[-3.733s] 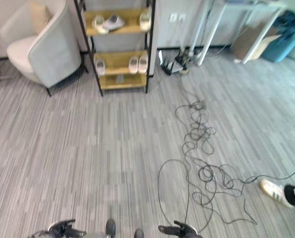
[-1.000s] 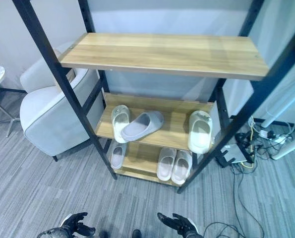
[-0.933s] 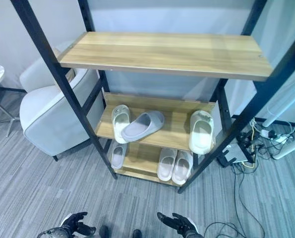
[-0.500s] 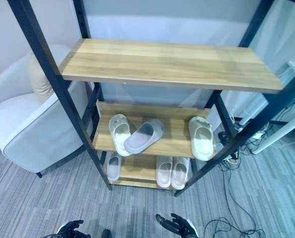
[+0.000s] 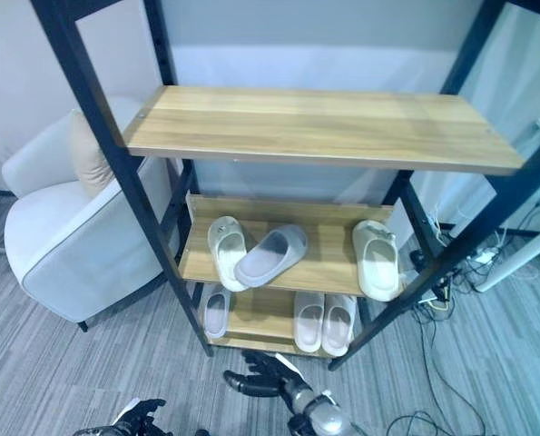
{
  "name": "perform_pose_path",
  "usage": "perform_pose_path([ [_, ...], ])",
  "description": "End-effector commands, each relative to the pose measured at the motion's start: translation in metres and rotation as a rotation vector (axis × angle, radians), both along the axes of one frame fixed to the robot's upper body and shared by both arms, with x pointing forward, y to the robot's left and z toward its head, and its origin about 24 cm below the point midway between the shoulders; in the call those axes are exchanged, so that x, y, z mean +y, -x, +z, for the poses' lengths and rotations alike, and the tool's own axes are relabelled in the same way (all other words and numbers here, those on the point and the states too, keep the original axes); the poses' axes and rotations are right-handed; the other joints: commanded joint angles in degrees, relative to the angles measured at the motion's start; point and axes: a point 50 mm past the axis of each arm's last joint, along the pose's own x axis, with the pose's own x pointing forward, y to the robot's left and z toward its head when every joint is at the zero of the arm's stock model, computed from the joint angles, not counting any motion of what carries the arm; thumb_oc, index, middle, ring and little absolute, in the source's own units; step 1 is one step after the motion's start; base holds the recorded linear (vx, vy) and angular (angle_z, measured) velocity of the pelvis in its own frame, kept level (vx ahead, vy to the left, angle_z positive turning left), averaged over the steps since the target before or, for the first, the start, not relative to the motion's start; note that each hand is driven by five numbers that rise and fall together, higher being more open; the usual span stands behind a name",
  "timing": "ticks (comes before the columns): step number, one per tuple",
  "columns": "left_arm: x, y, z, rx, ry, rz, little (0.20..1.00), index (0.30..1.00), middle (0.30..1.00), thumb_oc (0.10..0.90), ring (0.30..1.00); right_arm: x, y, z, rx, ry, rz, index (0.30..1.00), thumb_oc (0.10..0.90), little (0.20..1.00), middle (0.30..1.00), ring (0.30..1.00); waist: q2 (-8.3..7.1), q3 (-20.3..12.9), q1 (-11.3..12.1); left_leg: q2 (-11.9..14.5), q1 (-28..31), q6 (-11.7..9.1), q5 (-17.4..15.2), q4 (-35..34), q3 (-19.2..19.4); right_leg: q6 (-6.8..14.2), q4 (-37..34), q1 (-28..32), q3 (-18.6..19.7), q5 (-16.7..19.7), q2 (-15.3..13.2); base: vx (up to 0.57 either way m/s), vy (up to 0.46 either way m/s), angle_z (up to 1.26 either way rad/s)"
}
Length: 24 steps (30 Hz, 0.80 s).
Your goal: Arrange the slippers neatly on the shoe rack.
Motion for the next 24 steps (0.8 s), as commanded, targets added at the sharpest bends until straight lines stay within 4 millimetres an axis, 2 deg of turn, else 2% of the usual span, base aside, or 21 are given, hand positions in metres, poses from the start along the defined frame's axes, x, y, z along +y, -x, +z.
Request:
perform_pose_path([
  [1, -0.006, 0.010, -0.005, 0.083, -0.006, -0.009, 0.900, 0.900, 0.900, 0.800, 0.900, 0.022, -0.033, 0.059, -0.251, -0.192, 0.116, 0.900, 0.800, 0.900, 0.900, 0.900, -1.71, -0.2, 2.5, 1.4, 2.0, -1.7, -4.9, 1.1, 1.7, 6.1, -0.2, -4.9, 0.4, 4.5, -3.1, 0.00, 0.000, 0.00],
  [3, -0.006, 0.008, -0.005, 0.077, -0.008, -0.013, 0.900, 0.900, 0.900, 0.800, 0.900, 0.025, -0.036, 0.077, -0.317, -0.208, 0.176, 0.900, 0.800, 0.900, 0.900, 0.900, -1.98, -0.3, 2.8, 1.5, 2.0, -1.7, -5.1, 1.5, 1.8, 6.1, -0.2, -4.8, 0.5, 4.4, -3.0, 0.00, 0.000, 0.00],
  [6, -0.004, 0.006, -0.004, 0.063, -0.007, 0.003, 0.900, 0.900, 0.900, 0.800, 0.900, 0.024, -0.041, 0.116, -0.492, -0.216, 0.236, 0.900, 0.800, 0.900, 0.900, 0.900, -2.23, -0.6, 2.8, 1.8, 2.0, -1.6, -5.5, 2.2, 1.9, 6.1, 0.2, -4.7, 0.4, 4.2, -2.9, 0.00, 0.000, 0.00],
  [9, -0.006, 0.007, -0.005, 0.064, 0.002, 0.018, 0.900, 0.900, 0.900, 0.800, 0.900, 0.014, -0.042, 0.143, -0.657, -0.182, 0.206, 0.900, 0.800, 0.900, 0.900, 0.900, -2.18, -1.2, 2.5, 1.9, 2.4, -1.6, -5.6, 2.0, 2.1, 6.1, 0.2, -4.4, 0.3, 4.1, -2.8, 0.01, 0.001, 0.00],
  [12, -0.007, 0.008, -0.005, 0.057, 0.011, 0.044, 0.900, 0.900, 0.900, 0.800, 0.900, -0.003, -0.046, 0.169, -0.870, -0.079, 0.104, 0.900, 0.800, 0.900, 0.900, 0.900, -1.95, -1.6, 2.2, 1.9, 2.8, -1.5, -5.7, 1.7, 2.1, 6.3, 0.1, -4.3, 0.3, 4.2, -2.8, 0.02, 0.005, -0.01],
  [15, -0.008, 0.014, -0.007, 0.071, 0.013, 0.054, 0.900, 0.900, 0.900, 0.800, 0.900, -0.019, -0.048, 0.184, -1.016, 0.037, -0.008, 0.900, 0.800, 0.900, 0.900, 0.900, -1.76, -1.8, 2.3, 2.0, 3.2, -1.4, -5.7, 1.4, 2.2, 6.3, 0.0, -4.1, 0.4, 4.3, -2.9, 0.01, 0.004, -0.01],
  [19, -0.011, 0.023, -0.009, 0.095, 0.017, 0.049, 0.900, 0.900, 0.900, 0.800, 0.900, -0.044, -0.053, 0.191, -1.124, 0.189, -0.180, 0.900, 0.800, 0.900, 0.900, 0.900, -1.64, -2.0, 2.2, 2.0, 3.4, -1.3, -5.6, 1.0, 1.9, 6.2, -0.2, -3.8, 0.0, 4.1, -2.8, 0.02, -0.003, 0.00],
  [21, -0.011, 0.026, -0.009, 0.099, 0.015, 0.040, 0.900, 0.900, 0.900, 0.800, 0.900, -0.062, -0.054, 0.191, -1.152, 0.281, -0.296, 0.900, 0.800, 0.900, 0.900, 0.900, -1.67, -2.0, 2.3, 1.9, 3.5, -1.2, -5.6, 0.7, 1.3, 6.2, -0.2, -3.7, -0.5, 4.0, -2.7, 0.04, -0.010, 0.02],
  [22, -0.011, 0.026, -0.009, 0.099, 0.015, 0.040, 0.900, 0.900, 0.900, 0.800, 0.900, -0.062, -0.054, 0.191, -1.151, 0.282, -0.297, 0.900, 0.800, 0.900, 0.900, 0.900, -1.68, -2.0, 2.3, 1.9, 3.5, -1.2, -5.6, 0.7, 1.3, 6.2, -0.2, -3.7, -0.5, 4.0, -2.7, 0.03, -0.011, 0.07],
  [24, -0.011, 0.031, -0.010, 0.113, 0.016, 0.032, 0.900, 0.900, 0.900, 0.800, 0.900, -0.075, -0.055, 0.188, -1.136, 0.304, -0.390, 0.900, 0.800, 0.900, 0.900, 0.900, -1.75, -1.9, 2.4, 1.9, 3.3, -1.2, -5.5, 0.5, 0.9, 6.2, -0.5, -3.7, -0.8, 4.0, -2.8, 0.04, -0.014, 0.08],
])
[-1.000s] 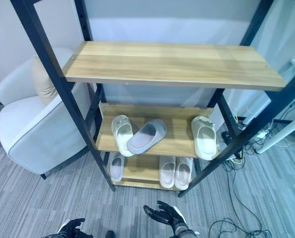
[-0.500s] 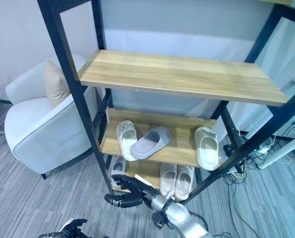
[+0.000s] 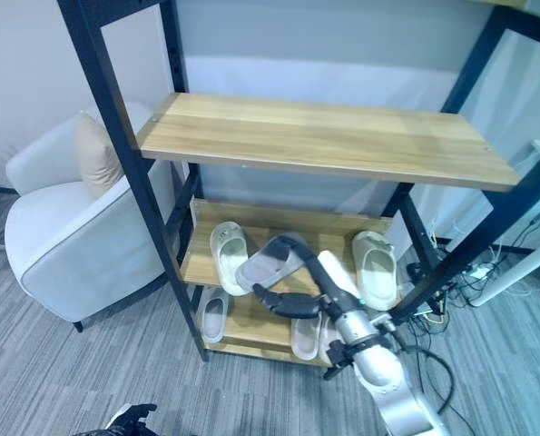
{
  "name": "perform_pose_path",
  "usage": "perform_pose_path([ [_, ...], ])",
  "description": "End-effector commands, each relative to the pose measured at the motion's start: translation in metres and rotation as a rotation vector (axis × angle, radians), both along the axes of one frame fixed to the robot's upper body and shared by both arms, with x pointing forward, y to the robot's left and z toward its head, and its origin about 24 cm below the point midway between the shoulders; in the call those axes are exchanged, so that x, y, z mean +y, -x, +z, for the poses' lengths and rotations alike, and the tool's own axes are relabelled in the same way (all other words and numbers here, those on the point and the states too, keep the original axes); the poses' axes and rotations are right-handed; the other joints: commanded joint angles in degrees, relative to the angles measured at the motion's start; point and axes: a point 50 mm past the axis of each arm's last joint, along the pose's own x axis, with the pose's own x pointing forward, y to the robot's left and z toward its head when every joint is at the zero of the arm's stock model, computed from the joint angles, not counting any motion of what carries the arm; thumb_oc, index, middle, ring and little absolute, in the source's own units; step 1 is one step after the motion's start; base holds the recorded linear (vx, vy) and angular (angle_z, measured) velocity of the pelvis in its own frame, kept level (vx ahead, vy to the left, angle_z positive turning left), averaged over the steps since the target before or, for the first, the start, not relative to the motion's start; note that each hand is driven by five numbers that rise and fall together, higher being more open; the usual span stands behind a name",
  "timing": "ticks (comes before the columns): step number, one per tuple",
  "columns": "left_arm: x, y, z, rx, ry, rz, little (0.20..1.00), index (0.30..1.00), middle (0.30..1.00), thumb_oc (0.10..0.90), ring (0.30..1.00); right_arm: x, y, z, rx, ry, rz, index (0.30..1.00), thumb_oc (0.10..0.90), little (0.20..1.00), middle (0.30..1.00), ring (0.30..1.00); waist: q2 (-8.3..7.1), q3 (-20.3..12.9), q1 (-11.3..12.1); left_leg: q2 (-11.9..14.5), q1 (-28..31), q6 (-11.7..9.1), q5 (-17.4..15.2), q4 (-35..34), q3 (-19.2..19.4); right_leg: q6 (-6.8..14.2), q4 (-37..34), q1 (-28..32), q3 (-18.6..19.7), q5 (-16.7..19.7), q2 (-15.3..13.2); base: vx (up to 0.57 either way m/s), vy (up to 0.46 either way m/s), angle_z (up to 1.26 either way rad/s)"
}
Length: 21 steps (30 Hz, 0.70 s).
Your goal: Arrange the slippers neatly on the shoe rack.
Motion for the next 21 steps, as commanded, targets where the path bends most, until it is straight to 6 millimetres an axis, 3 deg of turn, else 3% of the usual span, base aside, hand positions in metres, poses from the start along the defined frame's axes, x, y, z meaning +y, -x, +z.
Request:
perform_pose_path([
  [1, -0.014, 0.026, -0.009, 0.101, 0.023, -0.046, 0.900, 0.900, 0.900, 0.800, 0.900, -0.010, -0.002, 0.047, -0.314, -0.028, -0.089, 0.900, 0.800, 0.900, 0.900, 0.900, -0.90, -1.0, 2.1, 1.8, 3.0, -1.2, -5.4, 0.4, 1.2, 6.3, 0.0, -4.4, -0.8, 4.1, -2.9, 0.04, -0.014, 0.04],
  [6, -0.013, 0.030, -0.009, 0.108, 0.022, -0.055, 0.900, 0.900, 0.900, 0.800, 0.900, -0.031, -0.007, 0.038, -0.296, -0.048, -0.224, 0.900, 0.800, 0.900, 0.900, 0.900, -0.85, -0.6, 2.3, 1.6, 2.4, -1.2, -5.4, 0.2, 0.7, 6.3, -0.5, -4.9, -1.1, 4.5, -2.9, 0.04, -0.018, 0.10],
  [12, -0.013, 0.021, -0.006, 0.058, 0.042, -0.045, 0.900, 0.900, 0.900, 0.800, 0.900, -0.054, -0.021, 0.036, -0.317, -0.081, -0.367, 0.900, 0.800, 0.900, 0.900, 0.900, -0.20, 0.4, 2.8, 1.3, 0.9, -1.0, -5.9, 0.2, 0.0, 6.4, -0.9, -6.4, -1.4, 4.0, -2.8, 0.04, -0.006, 0.01],
  [15, -0.015, 0.014, -0.004, 0.024, 0.059, -0.050, 0.900, 0.900, 0.900, 0.800, 0.900, -0.067, -0.029, 0.048, -0.379, -0.107, -0.427, 0.900, 0.800, 0.900, 0.900, 0.900, 0.45, 1.1, 3.2, 1.2, -0.2, -1.0, -5.8, 0.2, -0.7, 6.4, -0.9, -7.2, -1.6, 3.8, -2.7, 0.00, 0.000, 0.00],
  [21, -0.016, 0.012, -0.004, 0.015, 0.066, -0.049, 0.900, 0.900, 0.900, 0.800, 0.900, -0.073, -0.035, 0.064, -0.462, -0.153, -0.465, 0.900, 0.800, 0.900, 0.900, 0.900, 1.18, 1.6, 3.7, 1.0, -1.0, -1.0, -5.8, 0.2, -1.2, 6.3, -0.9, -7.8, -1.8, 3.4, -2.5, 0.02, 0.011, 0.05],
])
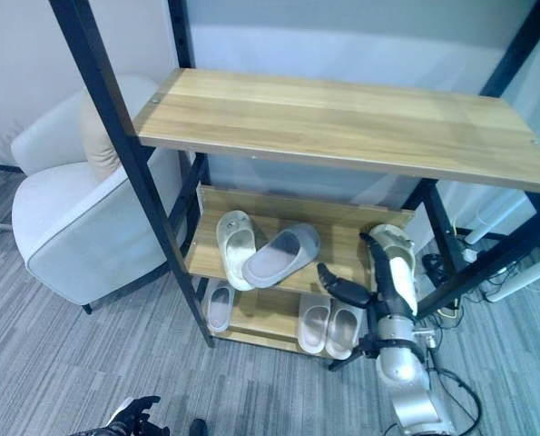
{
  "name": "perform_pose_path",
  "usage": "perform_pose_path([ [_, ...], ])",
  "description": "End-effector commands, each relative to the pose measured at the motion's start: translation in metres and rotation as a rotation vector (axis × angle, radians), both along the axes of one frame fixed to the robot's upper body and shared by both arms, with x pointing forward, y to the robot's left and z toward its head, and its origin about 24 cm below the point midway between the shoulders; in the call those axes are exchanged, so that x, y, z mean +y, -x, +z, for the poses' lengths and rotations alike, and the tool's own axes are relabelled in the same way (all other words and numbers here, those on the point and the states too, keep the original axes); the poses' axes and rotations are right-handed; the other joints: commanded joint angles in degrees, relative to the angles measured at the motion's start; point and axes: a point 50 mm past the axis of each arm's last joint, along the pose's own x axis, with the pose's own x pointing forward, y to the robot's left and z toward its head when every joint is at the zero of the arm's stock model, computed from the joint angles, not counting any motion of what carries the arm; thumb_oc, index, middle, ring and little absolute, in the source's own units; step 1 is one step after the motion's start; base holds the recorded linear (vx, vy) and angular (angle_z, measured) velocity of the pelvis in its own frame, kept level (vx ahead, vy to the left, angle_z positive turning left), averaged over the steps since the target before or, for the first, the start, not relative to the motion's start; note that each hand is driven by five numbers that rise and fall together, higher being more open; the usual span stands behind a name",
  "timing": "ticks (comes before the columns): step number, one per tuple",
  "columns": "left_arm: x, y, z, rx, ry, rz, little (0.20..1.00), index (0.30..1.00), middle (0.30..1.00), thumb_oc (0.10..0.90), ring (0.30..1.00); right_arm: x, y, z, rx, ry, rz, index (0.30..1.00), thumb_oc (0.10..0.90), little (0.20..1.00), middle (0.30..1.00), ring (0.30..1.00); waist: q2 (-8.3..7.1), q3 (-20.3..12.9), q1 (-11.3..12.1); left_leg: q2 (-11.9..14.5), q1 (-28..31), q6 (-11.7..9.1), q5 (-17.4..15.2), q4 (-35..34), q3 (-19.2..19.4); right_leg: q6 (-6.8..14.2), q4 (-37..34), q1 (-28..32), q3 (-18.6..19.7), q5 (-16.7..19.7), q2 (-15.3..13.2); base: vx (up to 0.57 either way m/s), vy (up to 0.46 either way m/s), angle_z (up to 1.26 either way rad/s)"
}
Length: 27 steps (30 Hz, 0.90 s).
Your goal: Arrange the slippers neatly on the shoe rack.
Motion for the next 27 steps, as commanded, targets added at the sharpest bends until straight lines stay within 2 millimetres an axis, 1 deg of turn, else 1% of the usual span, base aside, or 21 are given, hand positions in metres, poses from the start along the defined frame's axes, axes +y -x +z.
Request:
perform_pose_path([
  [1, -0.017, 0.018, -0.008, 0.082, 0.048, -0.037, 0.900, 0.900, 0.900, 0.800, 0.900, -0.010, -0.020, 0.082, -0.415, -0.002, -0.034, 0.900, 0.800, 0.900, 0.900, 0.900, 0.57, 0.8, 3.3, 1.2, 3.2, -0.8, -6.2, 0.2, 0.7, 6.2, 0.2, -4.9, -0.1, 2.9, -2.5, 0.06, 0.017, 0.02],
  [6, -0.024, 0.018, -0.009, 0.089, 0.064, -0.061, 0.900, 0.900, 0.900, 0.800, 0.900, -0.010, -0.030, 0.083, -0.395, -0.027, -0.013, 0.900, 0.800, 0.900, 0.900, 0.900, 0.64, 1.2, 3.8, 1.2, 3.7, -0.8, -6.5, 0.2, 0.3, 6.0, 0.2, -4.2, -0.3, 2.6, -2.6, 0.05, 0.011, 0.05],
  [8, -0.024, 0.018, -0.009, 0.089, 0.064, -0.060, 0.900, 0.900, 0.900, 0.800, 0.900, -0.010, -0.030, 0.083, -0.395, -0.027, -0.013, 0.900, 0.800, 0.900, 0.900, 0.900, 0.67, 1.2, 3.8, 1.2, 3.8, -0.8, -6.5, 0.2, 0.2, 6.0, 0.2, -4.2, -0.3, 2.6, -2.6, 0.01, 0.003, 0.03],
  [13, -0.036, 0.011, -0.007, 0.055, 0.112, -0.117, 0.900, 0.900, 0.900, 0.800, 0.900, -0.008, -0.040, 0.079, -0.354, -0.028, 0.001, 0.900, 0.800, 0.900, 0.900, 0.900, 0.76, 1.9, 4.7, 1.0, 3.5, -0.7, -6.5, 0.2, -0.3, 6.0, 0.2, -4.4, -0.6, 2.4, -2.6, 0.02, 0.006, 0.05],
  [15, -0.040, 0.005, -0.004, 0.021, 0.134, -0.147, 0.900, 0.900, 0.900, 0.800, 0.900, -0.009, -0.043, 0.080, -0.353, -0.026, -0.005, 0.900, 0.800, 0.900, 0.900, 0.900, 0.84, 2.5, 5.3, 1.0, 2.8, -0.7, -6.4, 0.2, -0.8, 6.0, 0.2, -5.0, -0.9, 2.5, -2.6, 0.00, 0.000, 0.00],
  [17, -0.040, 0.005, -0.004, 0.021, 0.135, -0.147, 0.900, 0.900, 0.900, 0.800, 0.900, -0.009, -0.044, 0.080, -0.354, -0.026, -0.006, 0.900, 0.800, 0.900, 0.900, 0.900, 0.84, 2.4, 5.3, 1.0, 2.7, -0.7, -6.4, 0.2, -0.8, 6.0, 0.2, -5.1, -0.9, 2.5, -2.6, -0.02, 0.000, 0.07],
  [18, -0.042, 0.000, 0.000, -0.006, 0.153, -0.171, 0.900, 0.900, 0.900, 0.800, 0.900, -0.009, -0.046, 0.082, -0.360, -0.027, -0.011, 0.900, 0.800, 0.900, 0.900, 0.900, 0.95, 3.1, 5.7, 1.0, 2.0, -0.7, -6.2, 0.2, -1.1, 6.1, 0.2, -5.7, -1.1, 2.6, -2.6, -0.04, 0.000, 0.14],
  [20, -0.042, -0.003, 0.001, -0.018, 0.158, -0.179, 0.900, 0.900, 0.900, 0.800, 0.900, -0.009, -0.047, 0.083, -0.363, -0.031, -0.014, 0.900, 0.800, 0.900, 0.900, 0.900, 0.92, 3.2, 5.8, 0.9, 1.6, -0.7, -6.1, 0.2, -1.2, 6.1, 0.2, -6.0, -1.2, 2.7, -2.5, -0.05, -0.004, 0.10],
  [21, -0.038, 0.014, -0.006, 0.026, 0.106, -0.151, 0.900, 0.900, 0.900, 0.800, 0.900, 0.000, -0.050, 0.088, -0.410, -0.054, 0.005, 0.900, 0.800, 0.900, 0.900, 0.900, 0.40, 3.9, 6.0, 1.0, 0.9, -0.8, -6.0, 0.2, -1.5, 6.1, 0.2, -6.7, -1.5, 2.9, -2.5, -0.04, -0.010, 0.06],
  [22, -0.039, 0.013, -0.006, 0.023, 0.105, -0.151, 0.900, 0.900, 0.900, 0.800, 0.900, 0.000, -0.050, 0.089, -0.411, -0.054, 0.005, 0.900, 0.800, 0.900, 0.900, 0.900, 0.40, 3.9, 5.9, 1.0, 0.8, -0.8, -6.0, 0.2, -1.5, 6.0, 0.2, -6.8, -1.5, 2.9, -2.5, -0.07, -0.021, 0.08],
  [23, -0.034, 0.022, -0.010, 0.066, 0.081, -0.092, 0.900, 0.900, 0.900, 0.800, 0.900, -0.001, -0.047, 0.090, -0.420, -0.037, 0.000, 0.900, 0.800, 0.900, 0.900, 0.900, 0.00, 4.2, 6.2, 1.0, 0.0, -0.9, -5.8, 0.2, -1.6, 6.1, 0.2, -7.3, -1.6, 2.9, -2.4, -0.02, -0.009, 0.12],
  [24, -0.029, 0.021, -0.010, 0.076, 0.063, -0.064, 0.900, 0.900, 0.900, 0.800, 0.900, -0.001, -0.045, 0.090, -0.420, -0.029, 0.005, 0.900, 0.800, 0.900, 0.900, 0.900, -0.35, 4.1, 6.2, 1.0, -0.4, -1.0, -5.7, 0.2, -1.6, 6.1, 0.2, -7.7, -1.7, 2.9, -2.3, -0.02, -0.008, 0.11],
  [27, -0.025, 0.021, -0.010, 0.081, 0.048, -0.062, 0.900, 0.900, 0.900, 0.800, 0.900, -0.001, -0.044, 0.088, -0.408, -0.024, 0.014, 0.900, 0.800, 0.900, 0.900, 0.900, -0.74, 4.2, 6.2, 1.1, -0.5, -1.0, -5.7, 0.2, -1.6, 6.1, 0.2, -7.8, -1.7, 2.9, -2.3, 0.00, -0.001, 0.03],
])
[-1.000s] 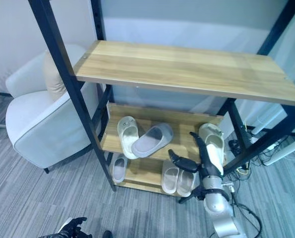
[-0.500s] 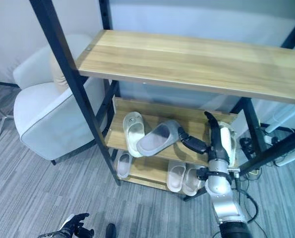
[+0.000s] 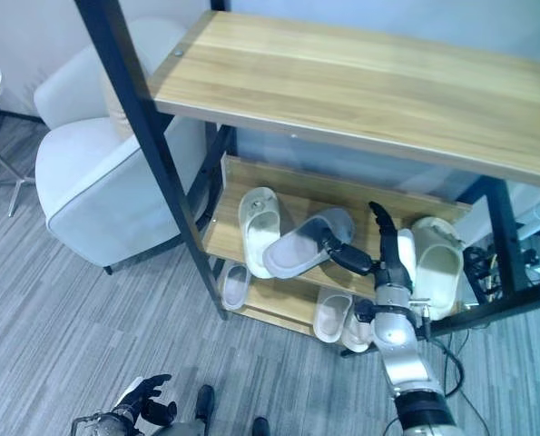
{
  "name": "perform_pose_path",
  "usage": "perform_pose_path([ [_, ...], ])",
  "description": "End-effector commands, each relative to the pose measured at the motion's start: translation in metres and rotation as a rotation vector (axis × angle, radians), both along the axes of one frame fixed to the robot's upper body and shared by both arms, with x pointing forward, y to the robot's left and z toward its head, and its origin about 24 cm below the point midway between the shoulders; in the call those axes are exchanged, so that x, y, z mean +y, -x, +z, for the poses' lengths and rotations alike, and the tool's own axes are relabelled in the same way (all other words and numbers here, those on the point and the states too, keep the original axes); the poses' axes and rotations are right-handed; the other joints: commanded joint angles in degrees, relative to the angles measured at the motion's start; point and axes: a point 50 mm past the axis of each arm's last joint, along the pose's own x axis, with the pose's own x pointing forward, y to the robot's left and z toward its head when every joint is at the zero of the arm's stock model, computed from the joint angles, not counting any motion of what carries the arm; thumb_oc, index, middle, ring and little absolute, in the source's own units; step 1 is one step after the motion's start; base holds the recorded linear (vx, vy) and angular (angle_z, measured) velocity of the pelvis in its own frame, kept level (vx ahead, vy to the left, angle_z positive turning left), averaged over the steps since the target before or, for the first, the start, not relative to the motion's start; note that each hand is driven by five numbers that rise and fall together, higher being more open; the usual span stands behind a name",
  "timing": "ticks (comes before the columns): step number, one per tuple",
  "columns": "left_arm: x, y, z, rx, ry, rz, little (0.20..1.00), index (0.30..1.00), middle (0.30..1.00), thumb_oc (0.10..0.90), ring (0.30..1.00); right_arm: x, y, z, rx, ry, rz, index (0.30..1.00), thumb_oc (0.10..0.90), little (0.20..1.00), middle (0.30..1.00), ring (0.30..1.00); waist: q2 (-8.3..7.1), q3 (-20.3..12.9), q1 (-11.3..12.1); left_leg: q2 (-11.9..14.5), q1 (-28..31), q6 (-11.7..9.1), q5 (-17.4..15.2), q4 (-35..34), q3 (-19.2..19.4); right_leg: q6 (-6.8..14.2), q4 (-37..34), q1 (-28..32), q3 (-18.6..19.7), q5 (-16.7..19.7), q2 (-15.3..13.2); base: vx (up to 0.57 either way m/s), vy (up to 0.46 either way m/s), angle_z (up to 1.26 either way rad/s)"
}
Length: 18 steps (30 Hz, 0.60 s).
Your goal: Arrange the slippers neatly on the shoe rack.
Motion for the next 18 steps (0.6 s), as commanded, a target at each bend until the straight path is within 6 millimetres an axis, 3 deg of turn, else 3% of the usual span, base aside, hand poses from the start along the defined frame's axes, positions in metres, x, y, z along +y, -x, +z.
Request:
perform_pose_path([
  [1, -0.021, 0.048, -0.019, 0.189, 0.006, -0.065, 0.900, 0.900, 0.900, 0.800, 0.900, -0.006, -0.010, 0.073, -0.328, 0.066, 0.017, 0.900, 0.800, 0.900, 0.900, 0.900, -0.70, -0.8, 2.0, 1.1, 3.7, -0.5, -6.8, 0.2, 1.2, 6.1, 0.2, -4.7, 1.2, 2.8, -2.9, 0.01, 0.004, 0.03],
  [8, -0.017, 0.034, -0.016, 0.157, -0.001, -0.030, 0.900, 0.900, 0.900, 0.800, 0.900, -0.007, -0.008, 0.058, -0.235, 0.116, 0.008, 0.900, 0.800, 0.900, 0.900, 0.900, -1.79, 0.2, 2.0, 0.9, 2.6, -0.5, -6.7, 0.1, 1.2, 6.1, 0.2, -5.9, 0.9, 3.1, -3.0, -0.01, 0.004, 0.01],
  [18, -0.015, 0.023, -0.013, 0.132, 0.001, -0.020, 0.900, 0.900, 0.900, 0.800, 0.900, -0.008, -0.004, 0.037, -0.133, 0.136, -0.011, 0.900, 0.800, 0.900, 0.900, 0.900, -1.65, -0.2, 1.4, 0.8, 3.6, -0.3, -7.4, 0.1, 1.4, 6.2, 0.2, -5.4, 0.9, 3.0, -3.3, 0.00, 0.000, 0.00],
])
